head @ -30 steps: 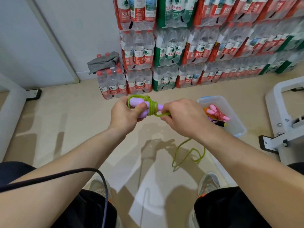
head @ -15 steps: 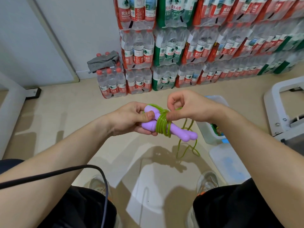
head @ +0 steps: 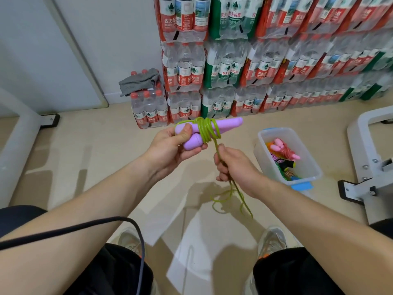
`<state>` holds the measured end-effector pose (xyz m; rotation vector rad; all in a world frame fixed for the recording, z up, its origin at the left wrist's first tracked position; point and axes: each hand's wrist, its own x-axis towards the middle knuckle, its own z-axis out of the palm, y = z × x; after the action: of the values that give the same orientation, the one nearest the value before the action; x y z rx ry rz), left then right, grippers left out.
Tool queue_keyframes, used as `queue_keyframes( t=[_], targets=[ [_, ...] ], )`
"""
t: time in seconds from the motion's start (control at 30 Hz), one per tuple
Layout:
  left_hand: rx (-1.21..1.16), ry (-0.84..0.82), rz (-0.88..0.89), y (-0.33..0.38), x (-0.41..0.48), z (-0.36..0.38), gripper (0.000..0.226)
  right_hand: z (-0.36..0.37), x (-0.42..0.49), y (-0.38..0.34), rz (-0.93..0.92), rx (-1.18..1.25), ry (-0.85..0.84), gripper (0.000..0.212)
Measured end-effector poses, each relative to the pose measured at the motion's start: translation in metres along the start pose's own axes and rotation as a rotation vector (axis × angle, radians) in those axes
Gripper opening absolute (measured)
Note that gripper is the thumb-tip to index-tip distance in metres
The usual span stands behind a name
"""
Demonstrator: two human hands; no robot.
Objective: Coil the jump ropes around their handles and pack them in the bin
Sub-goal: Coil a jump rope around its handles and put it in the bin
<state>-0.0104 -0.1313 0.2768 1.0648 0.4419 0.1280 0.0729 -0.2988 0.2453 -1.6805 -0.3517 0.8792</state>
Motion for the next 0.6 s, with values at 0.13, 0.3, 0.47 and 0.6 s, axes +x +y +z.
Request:
queue_keyframes(
  t=[0.13,0.3,0.47,0.6],
  targets=[
    [0.096,0.214,0.105,-0.006,0.008,-0.007,0.03,0.008,-0.005,0.004,-0.124,-0.439,-0.025,0.02],
    [0.435,0.428,0.227,-0.01,0.016,-0.018,0.027,0.008,-0.01,-0.014,-0.334,-1.019,0.071,0.017],
    [0.872,0.426,0.365,-0.014,0.016,-0.022,0.027,-0.01,-0.003,-0.032,-0.199,-0.845,-0.091,0.014],
    [1.02,0.281,0.274,-0.021,0.016,-0.023,0.03,-0.022,0.001,-0.045,-0.303,-1.042,-0.104,0.012]
  ],
)
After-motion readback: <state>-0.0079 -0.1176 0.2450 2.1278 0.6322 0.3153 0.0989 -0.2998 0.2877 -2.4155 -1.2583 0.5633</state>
